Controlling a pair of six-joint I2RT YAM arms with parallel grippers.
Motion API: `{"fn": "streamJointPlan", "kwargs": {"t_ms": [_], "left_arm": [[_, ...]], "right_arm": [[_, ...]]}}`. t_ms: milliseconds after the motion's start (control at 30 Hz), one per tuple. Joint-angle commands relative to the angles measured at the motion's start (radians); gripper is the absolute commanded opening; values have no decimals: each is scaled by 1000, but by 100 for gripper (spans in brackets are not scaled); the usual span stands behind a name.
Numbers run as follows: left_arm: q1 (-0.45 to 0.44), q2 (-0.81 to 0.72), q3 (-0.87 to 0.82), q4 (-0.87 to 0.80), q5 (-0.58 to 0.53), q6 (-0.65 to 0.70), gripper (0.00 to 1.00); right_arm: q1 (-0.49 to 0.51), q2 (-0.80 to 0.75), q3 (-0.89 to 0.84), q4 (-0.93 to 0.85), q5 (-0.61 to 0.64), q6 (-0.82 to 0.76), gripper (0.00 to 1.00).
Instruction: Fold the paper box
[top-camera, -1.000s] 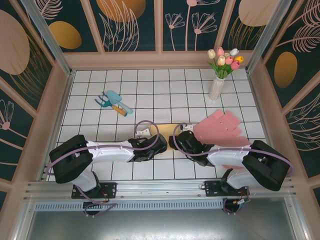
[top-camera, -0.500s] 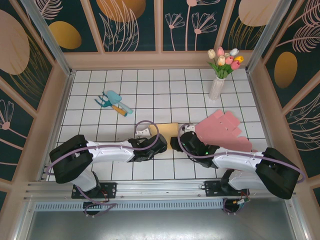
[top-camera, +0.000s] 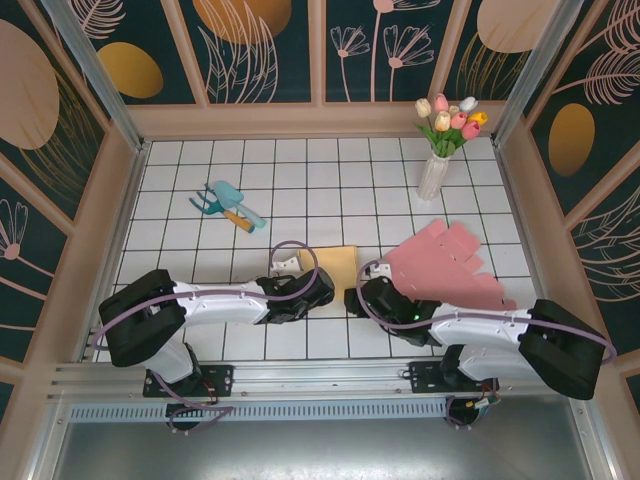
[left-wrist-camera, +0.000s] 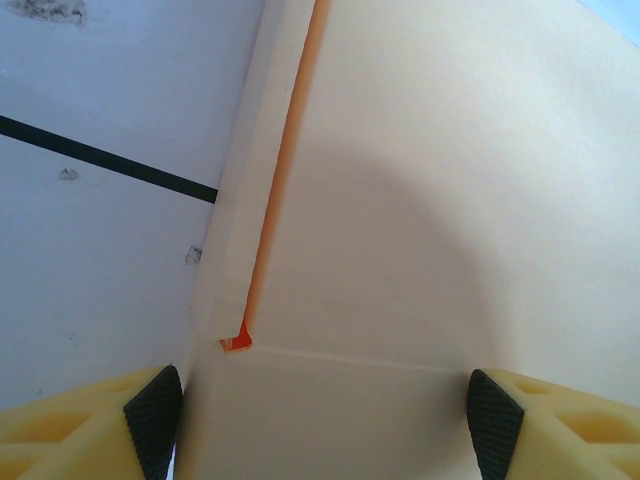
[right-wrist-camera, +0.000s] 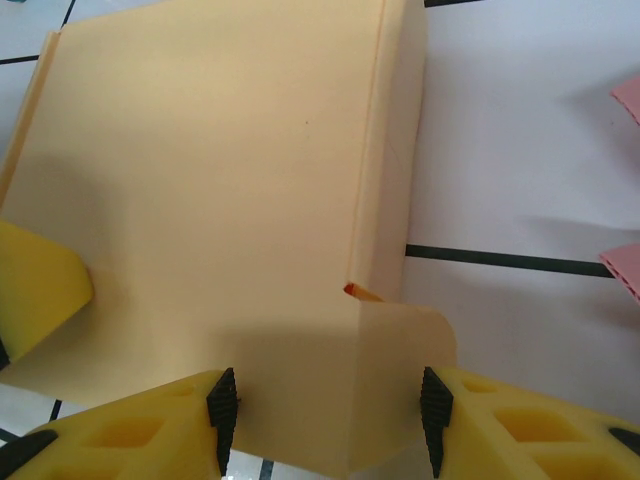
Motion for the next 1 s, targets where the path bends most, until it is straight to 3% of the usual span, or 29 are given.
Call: {"fn": "streamJointPlan", "kwargs": {"t_ms": [0,633,967], "left_arm": [[4,22,-20,-55,-17,-11,76],[4,36,-11,-51,-6,-4,76],[4,32,-9,-54,-8,-2,76]], "right_arm": [[9,-26,-28,22,-11,17,55],[-25,-40,-20,52,-108,-53,54],[-58,-5,-23,123,-250,-73,48]]}}
